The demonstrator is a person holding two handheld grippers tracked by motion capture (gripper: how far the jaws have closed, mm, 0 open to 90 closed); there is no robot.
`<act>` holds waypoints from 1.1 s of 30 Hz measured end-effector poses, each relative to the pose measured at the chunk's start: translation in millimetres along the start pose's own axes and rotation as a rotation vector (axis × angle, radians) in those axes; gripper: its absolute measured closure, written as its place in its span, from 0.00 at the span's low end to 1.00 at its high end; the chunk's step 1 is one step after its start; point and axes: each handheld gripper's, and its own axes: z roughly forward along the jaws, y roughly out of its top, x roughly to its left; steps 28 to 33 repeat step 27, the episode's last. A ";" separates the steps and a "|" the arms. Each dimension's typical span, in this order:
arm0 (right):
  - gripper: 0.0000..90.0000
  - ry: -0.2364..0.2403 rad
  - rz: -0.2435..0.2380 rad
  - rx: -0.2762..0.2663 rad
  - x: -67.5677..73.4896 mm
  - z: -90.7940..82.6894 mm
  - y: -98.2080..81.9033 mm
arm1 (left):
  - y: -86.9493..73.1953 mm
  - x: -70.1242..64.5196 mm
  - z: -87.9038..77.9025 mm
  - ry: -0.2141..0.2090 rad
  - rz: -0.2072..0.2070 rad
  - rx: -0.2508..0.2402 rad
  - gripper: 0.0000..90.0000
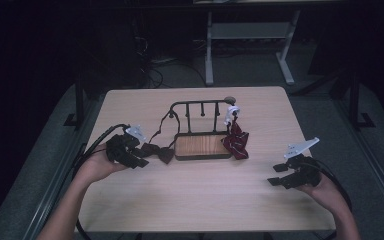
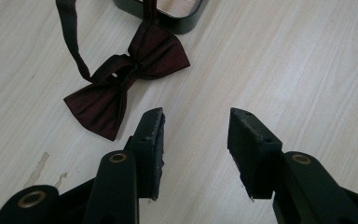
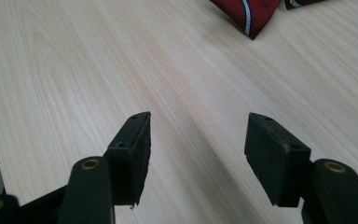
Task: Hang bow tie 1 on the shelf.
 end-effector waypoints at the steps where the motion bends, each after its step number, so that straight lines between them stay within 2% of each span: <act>1: 0.45 -0.001 0.000 0.000 -0.1 0.0 -0.1 | -0.6 -0.5 0.5 0.000 0.003 -0.001 0.62; 14: 0.45 0.000 0.008 0.003 -0.2 0.5 -1.8 | -8.9 -5.9 8.8 -0.001 0.001 0.001 0.58; 25: 0.45 0.001 0.007 0.004 0.1 3.5 -3.5 | -21.6 -12.2 21.7 -0.027 -0.005 -0.004 0.57; 27: 0.45 0.000 0.002 -0.003 0.5 3.7 -3.3 | -24.7 -15.2 26.5 -0.015 -0.007 0.012 0.56; 33: 0.45 0.000 0.002 -0.003 0.5 3.7 -3.3 | -24.7 -15.2 26.5 -0.015 -0.007 0.012 0.56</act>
